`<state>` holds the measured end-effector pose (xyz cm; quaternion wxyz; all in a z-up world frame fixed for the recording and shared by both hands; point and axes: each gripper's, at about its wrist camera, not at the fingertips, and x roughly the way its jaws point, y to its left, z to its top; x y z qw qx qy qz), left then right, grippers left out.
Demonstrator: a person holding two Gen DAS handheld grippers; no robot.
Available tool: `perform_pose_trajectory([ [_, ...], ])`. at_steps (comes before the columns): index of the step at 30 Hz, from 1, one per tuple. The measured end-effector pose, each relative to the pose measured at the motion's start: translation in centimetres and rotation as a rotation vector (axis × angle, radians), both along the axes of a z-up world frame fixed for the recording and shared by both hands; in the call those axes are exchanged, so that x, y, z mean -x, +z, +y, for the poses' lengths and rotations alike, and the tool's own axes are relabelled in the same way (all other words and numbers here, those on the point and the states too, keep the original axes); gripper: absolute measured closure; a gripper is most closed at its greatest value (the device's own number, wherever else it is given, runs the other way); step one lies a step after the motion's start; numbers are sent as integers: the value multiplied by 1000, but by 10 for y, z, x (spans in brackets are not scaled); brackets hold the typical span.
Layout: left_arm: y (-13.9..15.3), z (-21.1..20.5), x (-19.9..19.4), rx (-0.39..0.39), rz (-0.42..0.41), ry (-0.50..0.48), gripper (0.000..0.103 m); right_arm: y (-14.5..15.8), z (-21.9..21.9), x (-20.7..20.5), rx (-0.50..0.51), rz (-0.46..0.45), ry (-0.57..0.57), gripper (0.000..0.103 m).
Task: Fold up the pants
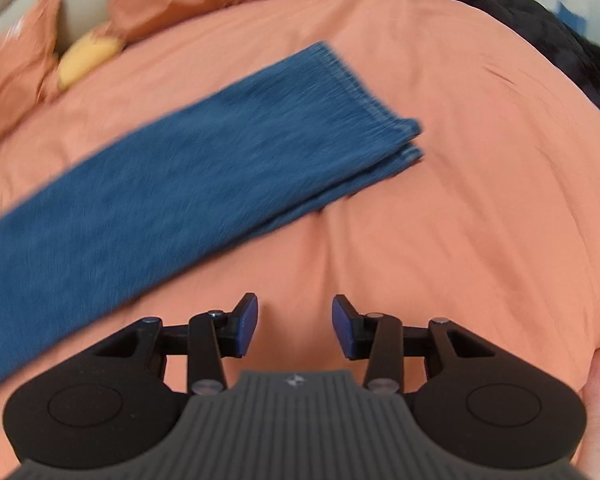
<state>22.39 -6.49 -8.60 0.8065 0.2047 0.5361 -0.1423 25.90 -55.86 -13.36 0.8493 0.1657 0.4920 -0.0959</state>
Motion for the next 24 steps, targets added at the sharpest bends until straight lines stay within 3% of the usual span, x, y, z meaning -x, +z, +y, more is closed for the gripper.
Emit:
perform_pose_trajectory([
  [4, 17, -13, -33, 22, -74, -24, 77, 0, -29, -10, -50, -35, -108, 62],
  [6, 17, -22, -55, 40, -93, -27, 63, -2, -43, -15, -72, -47, -153, 57],
  [8, 13, -34, -75, 33, -111, -37, 62, -4, -55, -20, -100, -67, -201, 50],
  [13, -9, -68, -120, 82, -88, -50, 65, -12, -89, -27, -206, -110, -322, 49],
  [19, -33, -123, -147, 148, -60, -119, 67, -37, -114, -34, -333, -142, -423, 49],
  [24, -54, -160, -172, 144, -48, -106, 67, -54, -127, -41, -436, -194, -469, 51],
])
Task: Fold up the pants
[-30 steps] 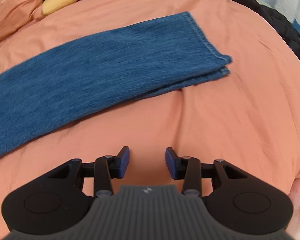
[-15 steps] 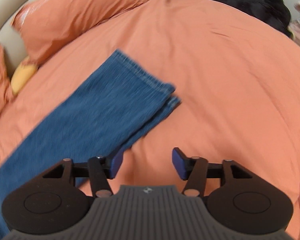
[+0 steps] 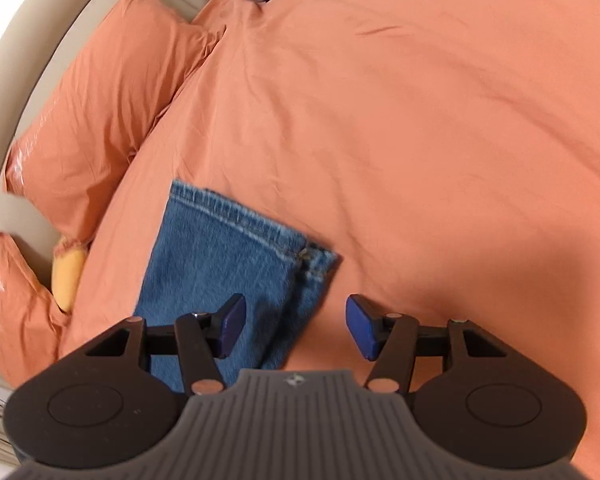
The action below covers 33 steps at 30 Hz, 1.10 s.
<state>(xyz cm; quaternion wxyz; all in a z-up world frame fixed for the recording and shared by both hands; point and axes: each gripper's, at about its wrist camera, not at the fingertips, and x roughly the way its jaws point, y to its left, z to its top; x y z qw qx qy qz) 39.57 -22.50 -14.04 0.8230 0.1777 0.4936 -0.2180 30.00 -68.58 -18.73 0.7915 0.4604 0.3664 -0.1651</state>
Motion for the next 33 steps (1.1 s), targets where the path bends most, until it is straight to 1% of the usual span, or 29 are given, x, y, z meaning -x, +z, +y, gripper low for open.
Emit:
perform_pose_trajectory([
  [2, -5, -13, -10, 3, 0, 9, 68, -6, -4, -6, -14, -15, -10, 58],
  [3, -7, -18, -14, 9, 2, 16, 69, -9, -7, -8, -25, -23, -13, 60],
  [4, -8, -21, -16, 20, 9, 21, 69, -12, -8, -9, -32, -28, -16, 64],
  [6, -12, -30, -24, 31, 19, 22, 74, -17, -9, -12, -33, -38, -16, 70],
  [7, -13, -36, -28, 26, 14, 18, 74, -18, -10, -12, -24, -41, -13, 78],
  [8, -15, -41, -31, 16, 5, 13, 74, -19, -10, -12, -9, -41, -3, 81],
  [11, -21, -55, -44, 12, -8, 6, 79, -16, -5, -12, 58, -41, 38, 87],
  [14, -27, -67, -62, 12, -16, 27, 82, -14, 0, -14, 113, -25, 67, 88],
  [17, -30, -69, -82, 41, 8, 97, 88, -13, 2, -17, 139, -9, 82, 89],
  [19, -31, -67, -87, 57, 16, 129, 89, -13, 3, -20, 158, 5, 91, 89],
  [20, -30, -68, -86, 52, 12, 130, 89, -12, 4, -22, 169, 13, 96, 89],
  [22, -24, -68, -79, 42, -8, 114, 89, -11, 6, -24, 184, 28, 101, 90],
  [25, -11, -57, -59, 94, 30, 92, 89, -6, 7, -26, 200, 41, 110, 90],
  [27, -3, -52, -38, 118, 55, 33, 89, 2, 7, -26, 213, 29, 120, 92],
  [30, 2, -52, -1, 143, 103, -63, 89, 20, 9, -22, 240, -11, 141, 93],
  [33, -3, -53, 27, 139, 124, -109, 89, 44, 16, -20, 286, -32, 173, 94],
])
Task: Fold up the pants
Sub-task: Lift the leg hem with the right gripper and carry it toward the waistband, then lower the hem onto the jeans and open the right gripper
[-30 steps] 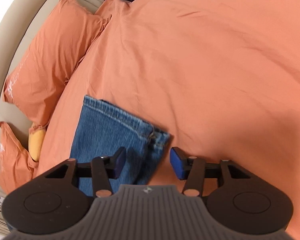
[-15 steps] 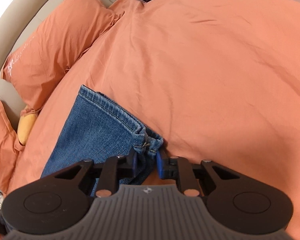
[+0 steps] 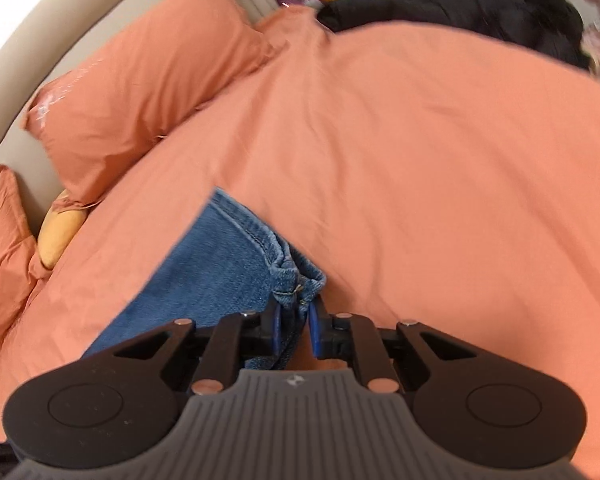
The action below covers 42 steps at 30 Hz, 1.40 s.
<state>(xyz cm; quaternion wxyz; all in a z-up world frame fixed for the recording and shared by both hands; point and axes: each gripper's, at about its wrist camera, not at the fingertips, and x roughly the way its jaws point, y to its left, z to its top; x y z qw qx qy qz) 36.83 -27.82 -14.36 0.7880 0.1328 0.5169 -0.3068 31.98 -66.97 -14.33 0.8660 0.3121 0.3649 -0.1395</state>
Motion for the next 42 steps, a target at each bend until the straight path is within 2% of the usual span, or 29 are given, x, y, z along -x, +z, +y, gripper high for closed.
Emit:
perform_pose_trajectory([
  [3, -11, -3, 5, 12, 30, 17, 89, 29, 11, 0, 52, -25, 34, 94],
  [8, -19, -3, 20, 89, 90, 80, 91, 86, 41, -3, 143, -71, 120, 94],
  [11, -18, 2, 36, 99, 90, 90, 92, 125, 70, -3, 214, -107, 190, 94],
  [14, -12, 20, 52, 130, 128, 85, 91, 161, 109, -2, 299, -141, 274, 94],
  [20, 22, 84, 93, 153, 67, 92, 91, 222, 200, 7, 419, -211, 445, 95],
  [25, 57, 145, 103, 116, -19, 152, 91, 244, 289, 18, 520, -236, 611, 95],
  [29, 79, 197, 112, 81, -77, 239, 91, 236, 360, 25, 587, -224, 735, 95],
  [32, 87, 232, 118, 72, -97, 299, 91, 216, 404, 23, 575, -195, 794, 95],
  [37, 85, 272, 127, 86, -92, 381, 91, 151, 473, 28, 506, -116, 913, 96],
  [42, 74, 299, 133, 117, -69, 414, 91, 72, 526, 46, 531, 11, 1052, 96],
])
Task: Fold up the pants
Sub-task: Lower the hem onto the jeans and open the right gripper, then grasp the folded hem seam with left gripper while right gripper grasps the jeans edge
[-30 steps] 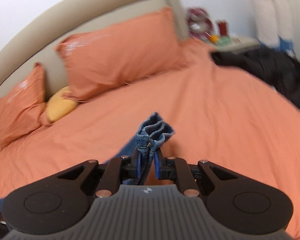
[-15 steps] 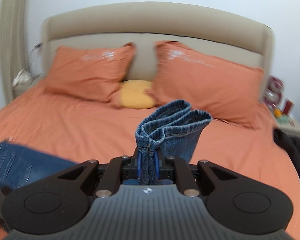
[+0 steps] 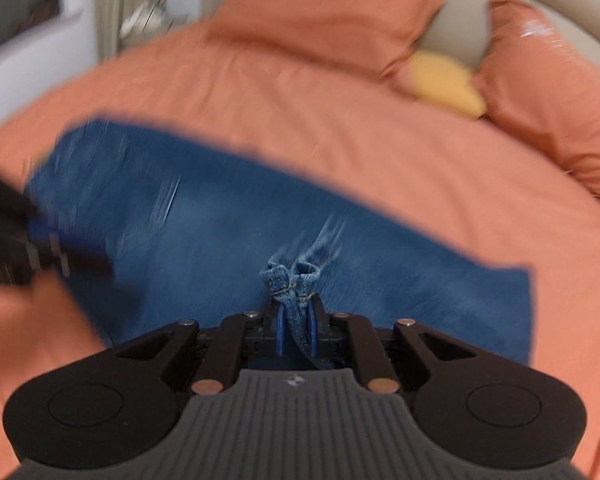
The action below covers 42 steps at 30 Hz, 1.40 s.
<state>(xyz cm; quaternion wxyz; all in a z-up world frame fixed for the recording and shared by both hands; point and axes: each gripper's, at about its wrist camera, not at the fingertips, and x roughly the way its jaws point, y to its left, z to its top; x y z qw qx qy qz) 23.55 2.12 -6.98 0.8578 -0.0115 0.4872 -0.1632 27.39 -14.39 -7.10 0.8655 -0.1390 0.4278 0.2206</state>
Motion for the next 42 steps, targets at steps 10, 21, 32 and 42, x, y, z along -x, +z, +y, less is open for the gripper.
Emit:
perform_pose_trajectory([
  [10, -20, 7, -14, 162, 52, 2, 57, -38, -1, 12, 30, 174, 77, 66],
  [21, -71, -18, -87, 398, 181, 127, 25, -10, -69, -32, 102, 84, -141, 51],
  [32, -72, -43, -94, 376, 97, 126, 80, -24, -174, -43, 139, 34, -352, 51],
  [42, -17, -63, -98, 78, -84, -40, 80, -26, -216, -37, -24, 86, -413, 77],
])
